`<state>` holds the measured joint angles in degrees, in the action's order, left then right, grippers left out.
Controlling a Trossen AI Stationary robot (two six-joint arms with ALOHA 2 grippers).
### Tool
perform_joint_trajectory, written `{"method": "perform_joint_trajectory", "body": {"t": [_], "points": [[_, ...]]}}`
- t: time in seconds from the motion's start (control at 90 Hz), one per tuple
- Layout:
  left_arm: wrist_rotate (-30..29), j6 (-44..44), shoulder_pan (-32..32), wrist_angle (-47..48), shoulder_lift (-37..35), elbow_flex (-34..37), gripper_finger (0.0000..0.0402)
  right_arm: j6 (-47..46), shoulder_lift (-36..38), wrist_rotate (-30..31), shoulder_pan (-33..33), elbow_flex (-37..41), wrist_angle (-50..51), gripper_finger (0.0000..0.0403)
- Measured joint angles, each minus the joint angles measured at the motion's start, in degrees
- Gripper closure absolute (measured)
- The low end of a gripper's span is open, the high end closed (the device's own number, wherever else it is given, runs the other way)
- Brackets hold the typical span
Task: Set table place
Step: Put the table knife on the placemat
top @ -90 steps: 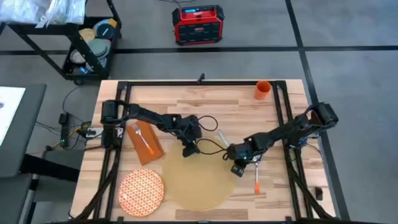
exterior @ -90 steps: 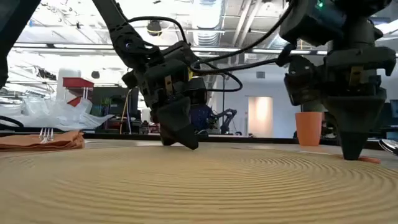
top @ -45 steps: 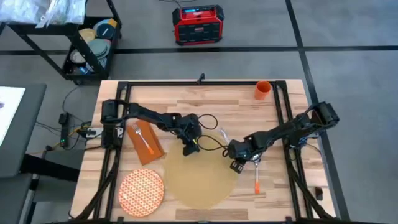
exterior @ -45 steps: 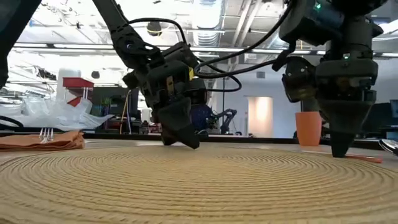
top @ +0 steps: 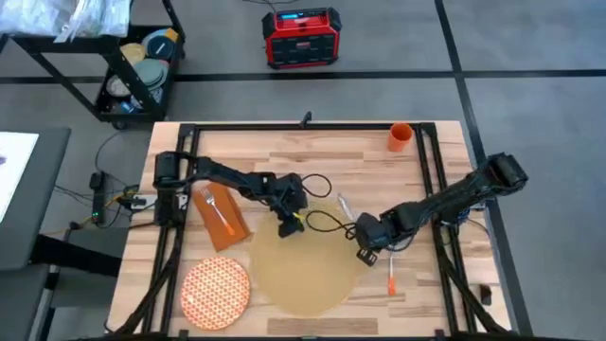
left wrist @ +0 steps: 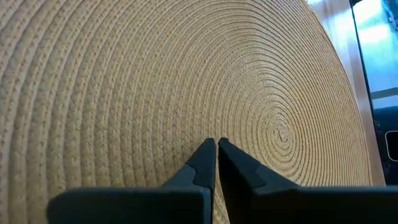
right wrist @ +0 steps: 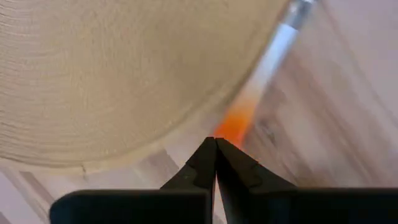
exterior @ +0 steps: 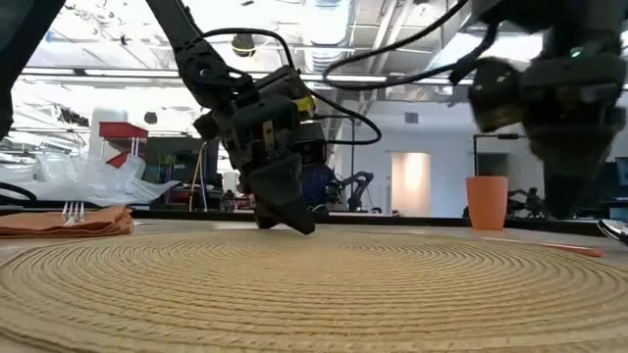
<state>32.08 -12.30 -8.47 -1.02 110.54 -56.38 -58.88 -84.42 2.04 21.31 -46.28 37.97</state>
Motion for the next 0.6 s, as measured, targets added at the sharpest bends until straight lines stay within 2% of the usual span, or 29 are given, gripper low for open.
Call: {"method": "perform_joint_trajectory", "body": {"t": [0.278, 0.6], "points": [[0.00, 0.59, -0.02, 0.02, 0.00, 0.00, 0.0402, -3.27, -1.24, -0.58, 3.06, 2.74, -3.91, 0.0403], [0.00, 0.51, -0.09, 0.02, 0.00, 0.00, 0.0402, -2.77, -1.18, -0.57, 1.78, 2.73, -4.21, 0.0403]]}}
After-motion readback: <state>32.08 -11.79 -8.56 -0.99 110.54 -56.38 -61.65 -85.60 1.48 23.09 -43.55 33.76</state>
